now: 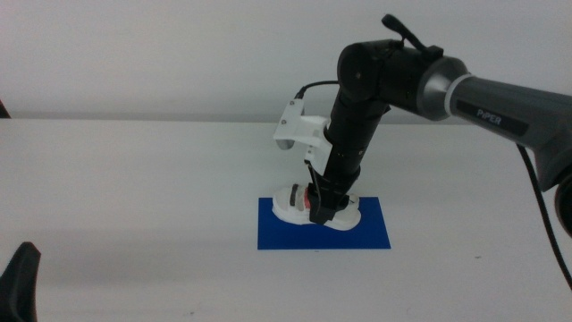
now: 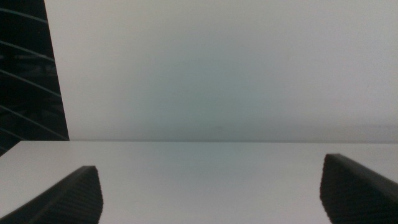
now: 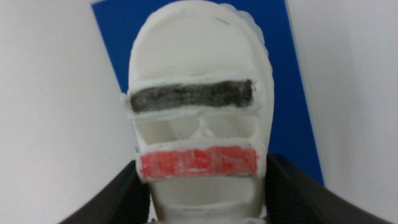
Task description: Use one arm to grab the shoe from the table and place it on the mat.
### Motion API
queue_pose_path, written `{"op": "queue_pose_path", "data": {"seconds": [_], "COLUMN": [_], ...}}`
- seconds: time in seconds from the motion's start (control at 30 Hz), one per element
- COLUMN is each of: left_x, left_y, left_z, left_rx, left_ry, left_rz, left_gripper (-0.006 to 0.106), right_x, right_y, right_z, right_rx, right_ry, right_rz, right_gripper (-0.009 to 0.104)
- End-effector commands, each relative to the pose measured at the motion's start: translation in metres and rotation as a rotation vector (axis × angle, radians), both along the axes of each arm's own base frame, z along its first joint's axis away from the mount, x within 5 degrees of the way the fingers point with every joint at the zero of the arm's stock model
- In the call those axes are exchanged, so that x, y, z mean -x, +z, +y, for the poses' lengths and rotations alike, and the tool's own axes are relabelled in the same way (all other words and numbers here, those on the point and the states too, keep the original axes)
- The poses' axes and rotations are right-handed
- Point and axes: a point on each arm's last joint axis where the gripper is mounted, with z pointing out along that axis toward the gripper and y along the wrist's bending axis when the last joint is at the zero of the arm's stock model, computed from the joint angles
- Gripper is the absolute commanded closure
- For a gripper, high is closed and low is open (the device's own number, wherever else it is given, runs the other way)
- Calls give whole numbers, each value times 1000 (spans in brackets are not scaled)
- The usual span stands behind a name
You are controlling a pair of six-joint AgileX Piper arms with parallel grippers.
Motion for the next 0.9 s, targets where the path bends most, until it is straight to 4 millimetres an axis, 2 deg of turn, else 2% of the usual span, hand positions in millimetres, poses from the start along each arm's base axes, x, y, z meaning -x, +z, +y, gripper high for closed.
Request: {"op": "queue_pose_path", "data": {"seconds": [0.0,0.2,0.6,0.87], "left_x": [1,1,1,1], "left_y": [-11,-11,-11,-11], "left_z": [0,0,0,0], "left_rx": [6,6,6,6], "left_ry": [-6,-6,-6,-6], "left_rz": [-15,-15,-15,-15], "left_gripper": [7,7,7,7], "right_x": [3,0,0,0], "right_y": [-5,-21,-23,-37], "right_z": [-5,-5,-7,-4], "right_rx": [62,94,123,111], "right_ry": [33,72,91,79], "right_rz": [50,66,56,95], "right_gripper": [97,97,97,97]}}
